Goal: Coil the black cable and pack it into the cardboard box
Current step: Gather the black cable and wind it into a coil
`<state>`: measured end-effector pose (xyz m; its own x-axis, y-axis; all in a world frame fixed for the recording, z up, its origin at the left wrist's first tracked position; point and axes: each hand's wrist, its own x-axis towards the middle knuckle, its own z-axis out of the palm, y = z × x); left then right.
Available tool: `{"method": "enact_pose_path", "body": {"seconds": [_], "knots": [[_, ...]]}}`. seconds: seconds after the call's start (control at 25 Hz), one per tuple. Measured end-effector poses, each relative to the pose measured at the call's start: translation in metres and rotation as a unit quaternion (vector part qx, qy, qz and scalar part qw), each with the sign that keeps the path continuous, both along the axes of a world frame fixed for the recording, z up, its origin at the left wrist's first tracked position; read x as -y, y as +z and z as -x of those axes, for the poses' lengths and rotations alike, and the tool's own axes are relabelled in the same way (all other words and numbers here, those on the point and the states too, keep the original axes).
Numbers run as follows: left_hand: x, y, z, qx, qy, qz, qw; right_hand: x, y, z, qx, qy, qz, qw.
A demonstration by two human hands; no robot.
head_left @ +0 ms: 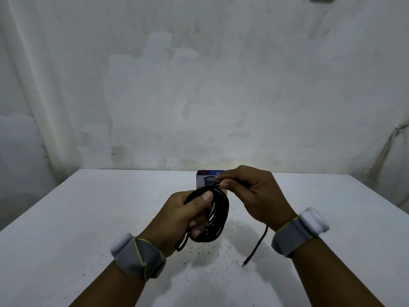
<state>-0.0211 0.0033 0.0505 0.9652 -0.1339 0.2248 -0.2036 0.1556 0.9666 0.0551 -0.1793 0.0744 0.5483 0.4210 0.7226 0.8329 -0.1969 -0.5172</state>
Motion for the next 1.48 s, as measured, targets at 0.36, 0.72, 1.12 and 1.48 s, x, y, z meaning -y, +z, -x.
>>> {"method": "enact_pose_path", "body": {"seconds": [0.36,0.72,1.12,1.48], "knots": [[0.005,0.011,0.002,-0.057,-0.038,0.233,0.97,-0.005,-0.036,-0.008,-0.041,-0.053,-0.092,0.993],[0.018,0.022,-0.011,0.006,0.082,0.282,0.956,-0.028,-0.067,0.012,-0.099,-0.097,-0.013,0.99],[0.005,0.001,-0.02,0.158,0.255,-0.123,0.946,-0.038,-0.05,0.065,-0.03,-0.067,0.301,0.951],[0.006,-0.007,-0.012,0.102,0.111,-0.101,0.983,-0.013,-0.001,0.064,0.101,-0.067,0.212,0.97]]}}
